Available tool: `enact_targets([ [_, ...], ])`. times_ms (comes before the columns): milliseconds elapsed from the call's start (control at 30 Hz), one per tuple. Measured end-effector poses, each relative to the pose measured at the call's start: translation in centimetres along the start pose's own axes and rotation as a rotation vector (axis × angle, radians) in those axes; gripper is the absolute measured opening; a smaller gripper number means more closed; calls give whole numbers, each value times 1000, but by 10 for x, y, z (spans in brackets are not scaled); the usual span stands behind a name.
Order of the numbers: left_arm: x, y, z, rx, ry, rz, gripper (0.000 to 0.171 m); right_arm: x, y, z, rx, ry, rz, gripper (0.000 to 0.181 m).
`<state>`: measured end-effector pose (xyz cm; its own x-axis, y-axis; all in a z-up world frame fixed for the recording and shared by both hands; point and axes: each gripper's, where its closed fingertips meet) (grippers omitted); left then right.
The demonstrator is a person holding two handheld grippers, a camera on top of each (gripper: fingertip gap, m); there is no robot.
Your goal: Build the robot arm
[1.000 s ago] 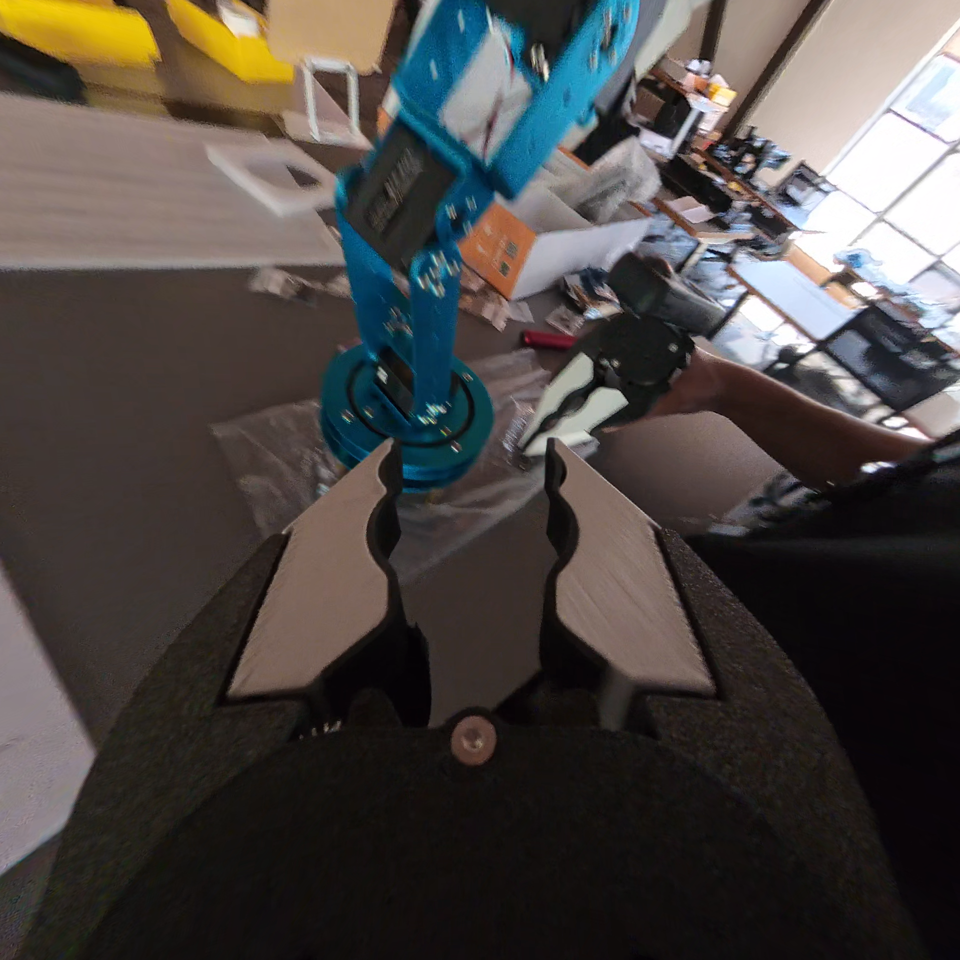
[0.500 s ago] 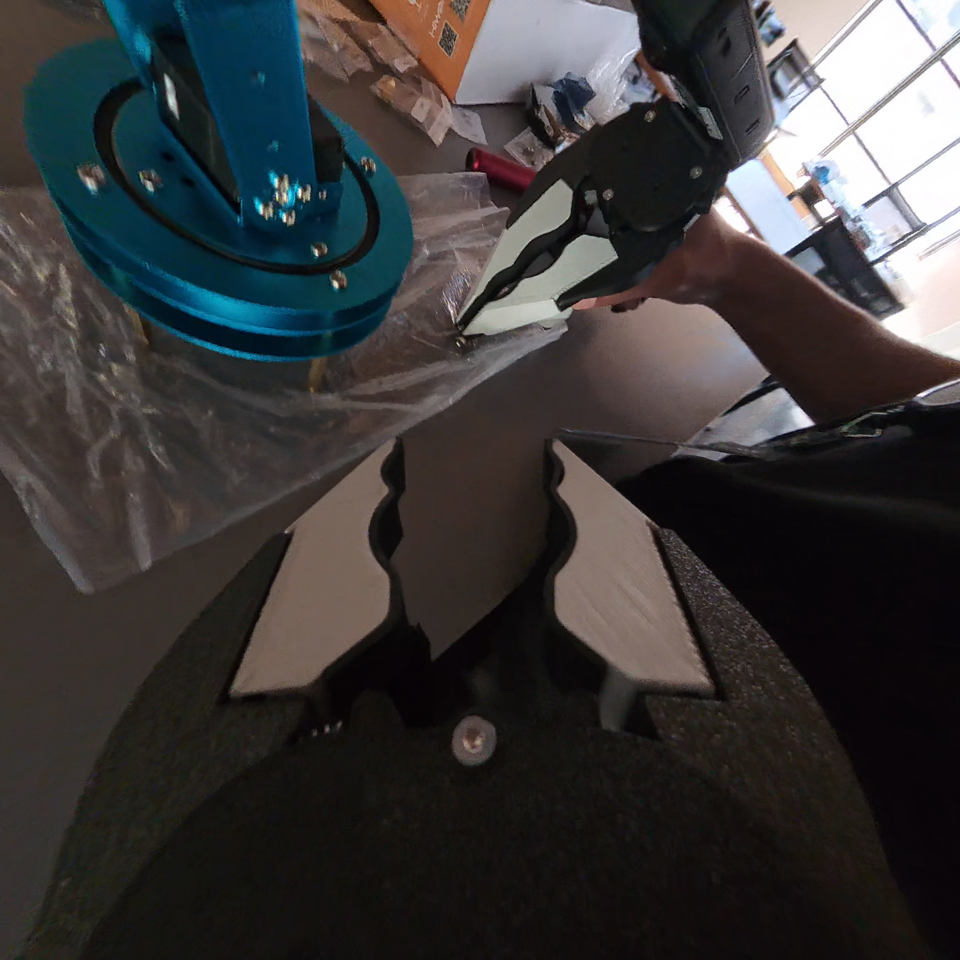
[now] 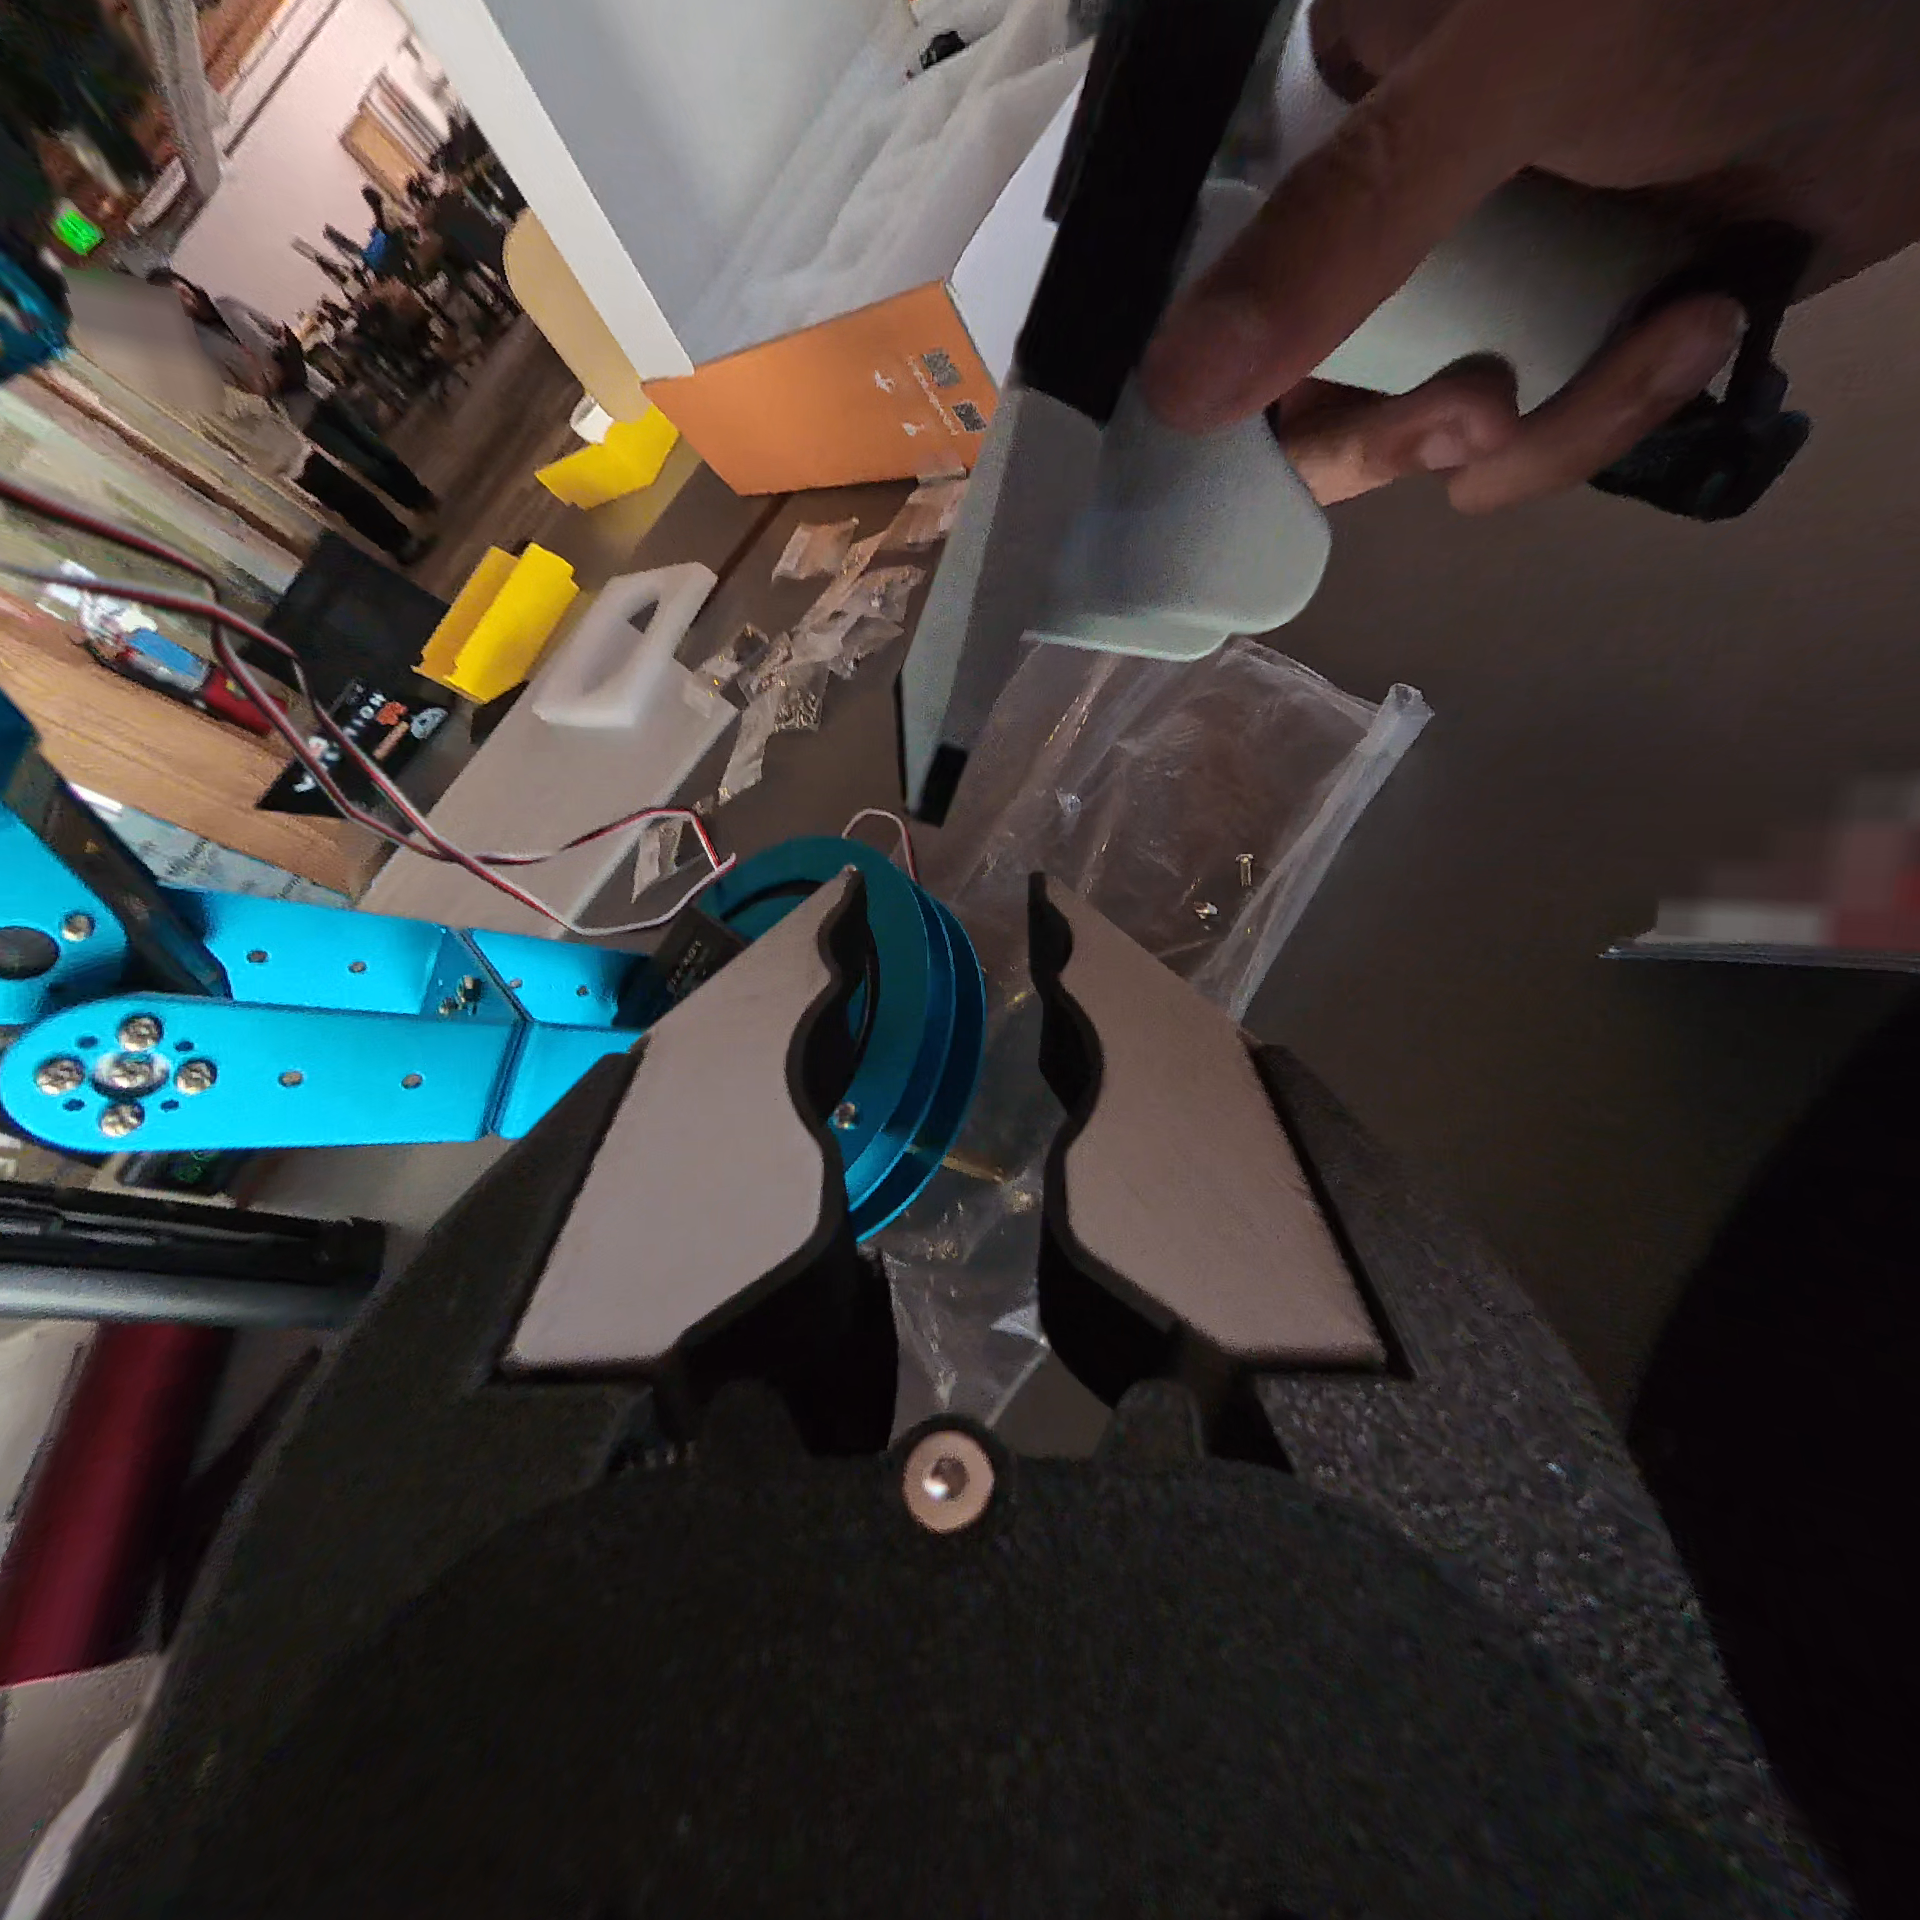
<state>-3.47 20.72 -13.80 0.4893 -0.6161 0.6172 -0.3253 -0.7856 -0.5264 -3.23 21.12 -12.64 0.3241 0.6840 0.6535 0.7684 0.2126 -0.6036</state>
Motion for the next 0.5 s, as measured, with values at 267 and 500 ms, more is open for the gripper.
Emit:
enact_targets([
  [267,13,-5,-4,56,43,52,12,0,-7,4,-35,-42,-63,2],
  [500,15,-5,1,84,24,99,7,1,-7,3,-50,-63,-67,2],
])
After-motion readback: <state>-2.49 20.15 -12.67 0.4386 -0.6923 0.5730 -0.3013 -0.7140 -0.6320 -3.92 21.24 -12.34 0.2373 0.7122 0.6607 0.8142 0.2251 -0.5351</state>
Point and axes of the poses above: each gripper's, where its closed fingertips meet, z out along the fingers, x out of its top, y = z × x across the jaws, and after that the axes turned 14 degrees about -y, right-handed
